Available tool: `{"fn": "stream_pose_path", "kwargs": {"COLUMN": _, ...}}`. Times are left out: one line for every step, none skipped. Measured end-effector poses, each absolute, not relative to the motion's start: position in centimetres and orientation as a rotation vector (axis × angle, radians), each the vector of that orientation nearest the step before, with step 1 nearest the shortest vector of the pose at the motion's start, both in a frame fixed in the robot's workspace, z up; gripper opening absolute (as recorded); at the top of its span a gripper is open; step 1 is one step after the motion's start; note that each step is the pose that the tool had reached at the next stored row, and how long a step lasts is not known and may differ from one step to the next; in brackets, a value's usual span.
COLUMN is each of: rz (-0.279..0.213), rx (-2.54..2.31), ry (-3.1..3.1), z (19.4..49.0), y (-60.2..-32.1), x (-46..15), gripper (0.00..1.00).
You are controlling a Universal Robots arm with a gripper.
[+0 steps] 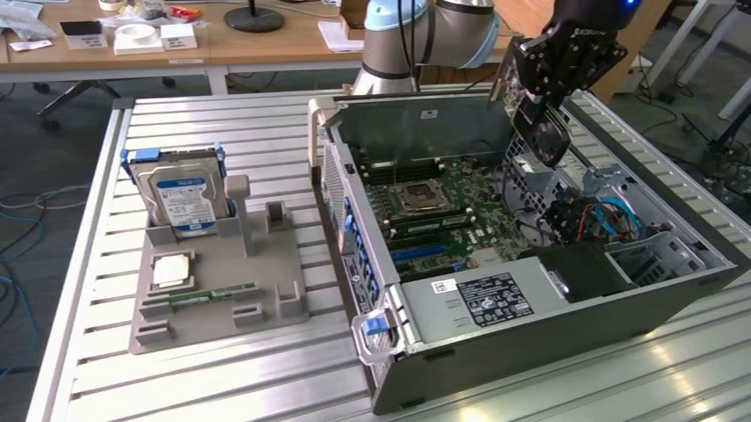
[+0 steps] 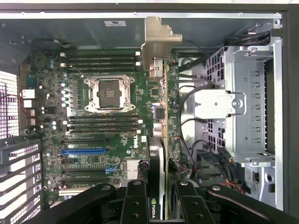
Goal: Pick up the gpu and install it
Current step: 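Pick up the gpu and move the gpu toward the slot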
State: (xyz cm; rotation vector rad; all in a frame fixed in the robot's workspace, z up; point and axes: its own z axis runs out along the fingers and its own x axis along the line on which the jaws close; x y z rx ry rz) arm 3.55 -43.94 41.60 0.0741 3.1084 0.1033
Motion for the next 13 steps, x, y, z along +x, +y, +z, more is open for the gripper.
{"fn": "stream_pose_path", "kwargs": {"rz": 0.103, "rx": 0.074, "ry": 3.108, "z": 41.6, "y": -43.9, "x": 3.7, "gripper": 0.27}}
{"fn": "stream_pose_path", "kwargs": {"rz": 0.103, "rx": 0.074, "ry": 3.108, "z": 41.6, "y": -43.9, "x": 3.9, "gripper": 0.27}}
{"fn": "stream_pose_path", "kwargs": {"rz": 0.103, "rx": 0.074, "ry": 3.108, "z": 41.6, "y": -43.9, "x": 4.1, "gripper": 0.27}}
{"fn": "stream_pose_path", "kwargs": {"rz": 0.103, "rx": 0.074, "ry": 3.108, "z": 41.6, "y": -43.9, "x": 4.2, "gripper": 0.27}}
{"fn": "stream_pose_path", "kwargs": {"rz": 0.103, "rx": 0.074, "ry": 3.108, "z": 41.6, "y": -43.9, "x": 4.4, "gripper": 0.27}}
{"fn": "stream_pose_path", "kwargs": {"rz": 0.103, "rx": 0.074, "ry": 3.108, "z": 41.6, "y": -43.9, "x": 4.6, "gripper": 0.27}}
{"fn": "stream_pose_path", "kwargs": {"rz": 0.103, "rx": 0.074, "ry": 3.108, "z": 41.6, "y": -43.9, "x": 4.8, "gripper": 0.27}}
{"fn": "stream_pose_path", "kwargs": {"rz": 0.103, "rx": 0.074, "ry": 3.108, "z": 41.6, "y": -43.9, "x": 4.9, "gripper": 0.27}}
{"fn": "stream_pose_path", "kwargs": {"rz": 0.103, "rx": 0.074, "ry": 3.108, "z": 41.6, "y": -43.9, "x": 5.1, "gripper": 0.27}}
{"fn": "stream_pose_path", "kwargs": {"rz": 0.103, "rx": 0.074, "ry": 3.108, "z": 41.6, "y": -43.9, "x": 5.2, "gripper": 0.27}}
{"fn": "stream_pose_path", "kwargs": {"rz": 0.103, "rx": 0.074, "ry": 3.108, "z": 41.6, "y": -43.9, "x": 5.4, "gripper": 0.27}}
{"fn": "stream_pose_path", "kwargs": {"rz": 0.103, "rx": 0.074, "ry": 3.108, "z": 41.6, "y": -43.9, "x": 5.5, "gripper": 0.27}}
{"fn": "stream_pose_path", "kwargs": {"rz": 0.103, "rx": 0.074, "ry": 3.108, "z": 41.6, "y": -43.9, "x": 5.6, "gripper": 0.27}}
